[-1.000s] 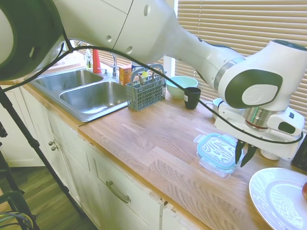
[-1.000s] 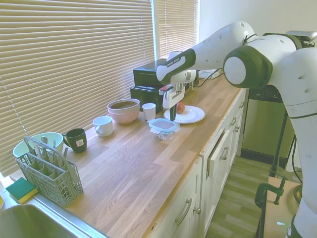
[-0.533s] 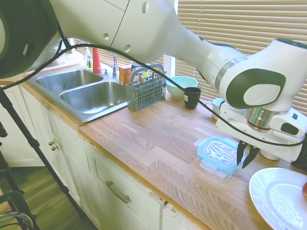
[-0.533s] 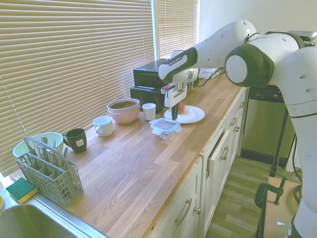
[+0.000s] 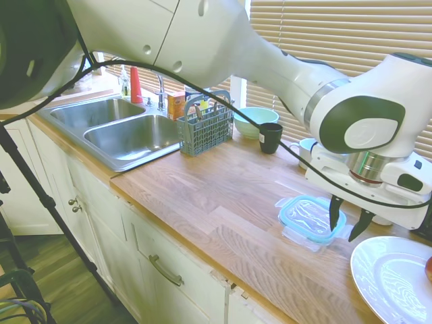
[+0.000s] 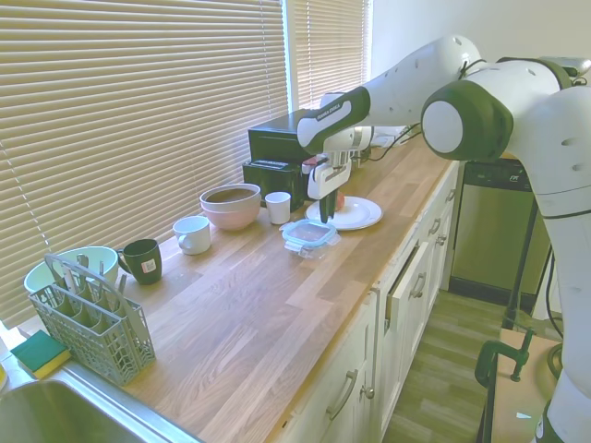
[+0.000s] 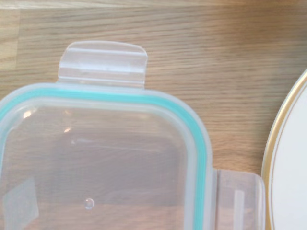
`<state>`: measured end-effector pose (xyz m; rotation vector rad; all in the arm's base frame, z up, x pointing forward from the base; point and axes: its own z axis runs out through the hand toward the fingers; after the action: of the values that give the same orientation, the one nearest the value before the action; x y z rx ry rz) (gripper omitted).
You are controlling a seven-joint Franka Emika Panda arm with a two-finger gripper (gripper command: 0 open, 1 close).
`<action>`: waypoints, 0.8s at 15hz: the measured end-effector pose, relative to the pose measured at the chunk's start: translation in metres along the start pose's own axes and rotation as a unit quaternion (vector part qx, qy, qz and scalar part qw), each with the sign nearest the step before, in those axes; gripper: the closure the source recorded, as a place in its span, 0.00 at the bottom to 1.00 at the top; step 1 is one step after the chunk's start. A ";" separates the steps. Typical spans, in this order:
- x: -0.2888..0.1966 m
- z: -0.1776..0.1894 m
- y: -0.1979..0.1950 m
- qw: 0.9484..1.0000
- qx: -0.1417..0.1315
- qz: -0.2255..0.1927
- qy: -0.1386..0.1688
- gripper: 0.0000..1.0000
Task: Cover the lid of the food container
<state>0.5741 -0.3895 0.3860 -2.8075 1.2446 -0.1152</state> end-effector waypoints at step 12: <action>-0.147 -0.077 -0.083 0.996 0.016 -0.032 0.077 0.00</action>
<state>0.5292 -0.2273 0.4647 -2.8586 1.1700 -0.3574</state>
